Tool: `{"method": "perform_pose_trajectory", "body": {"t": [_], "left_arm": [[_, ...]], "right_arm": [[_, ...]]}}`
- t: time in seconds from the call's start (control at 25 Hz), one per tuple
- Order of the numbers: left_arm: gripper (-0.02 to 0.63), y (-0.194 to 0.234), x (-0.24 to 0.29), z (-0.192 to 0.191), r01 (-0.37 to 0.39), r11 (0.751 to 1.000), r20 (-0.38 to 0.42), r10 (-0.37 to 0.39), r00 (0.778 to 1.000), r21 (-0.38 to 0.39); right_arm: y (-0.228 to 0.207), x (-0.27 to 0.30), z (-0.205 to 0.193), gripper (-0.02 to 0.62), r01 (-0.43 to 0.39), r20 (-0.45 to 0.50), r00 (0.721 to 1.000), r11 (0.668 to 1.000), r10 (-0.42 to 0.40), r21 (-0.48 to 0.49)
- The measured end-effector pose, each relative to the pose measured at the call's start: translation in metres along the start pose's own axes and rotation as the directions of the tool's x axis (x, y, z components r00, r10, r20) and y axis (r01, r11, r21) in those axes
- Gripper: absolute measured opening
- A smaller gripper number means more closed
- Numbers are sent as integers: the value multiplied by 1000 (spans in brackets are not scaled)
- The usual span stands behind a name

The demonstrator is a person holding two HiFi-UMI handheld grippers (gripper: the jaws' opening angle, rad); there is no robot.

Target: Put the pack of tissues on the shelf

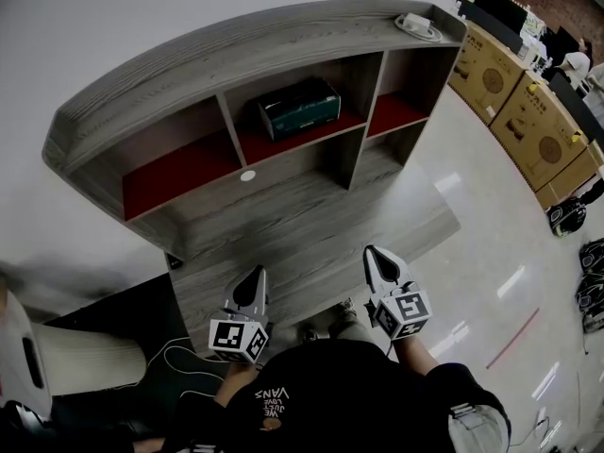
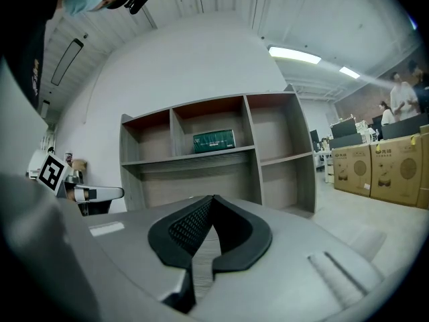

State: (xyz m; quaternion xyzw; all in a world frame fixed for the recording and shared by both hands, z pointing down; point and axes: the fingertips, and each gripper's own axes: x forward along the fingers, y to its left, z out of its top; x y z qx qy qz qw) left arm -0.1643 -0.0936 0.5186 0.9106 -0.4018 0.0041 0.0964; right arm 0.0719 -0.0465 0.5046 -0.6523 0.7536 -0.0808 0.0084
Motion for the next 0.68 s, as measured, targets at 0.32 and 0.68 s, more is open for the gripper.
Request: {"method": "perform_pose_trajectory", "body": {"t": [0.32,0.68], "left_arm": [[51,-4,6,2,9,1000,4,-9,1000,-4],[51,-5,12,3,8,1000,3,-8,1000,-7]], "right_arm": [[-3,2,3,3,-3,2,1000,1000,3,3],[-9,4,4,3,3,0,1000,1000,-3,1]]}}
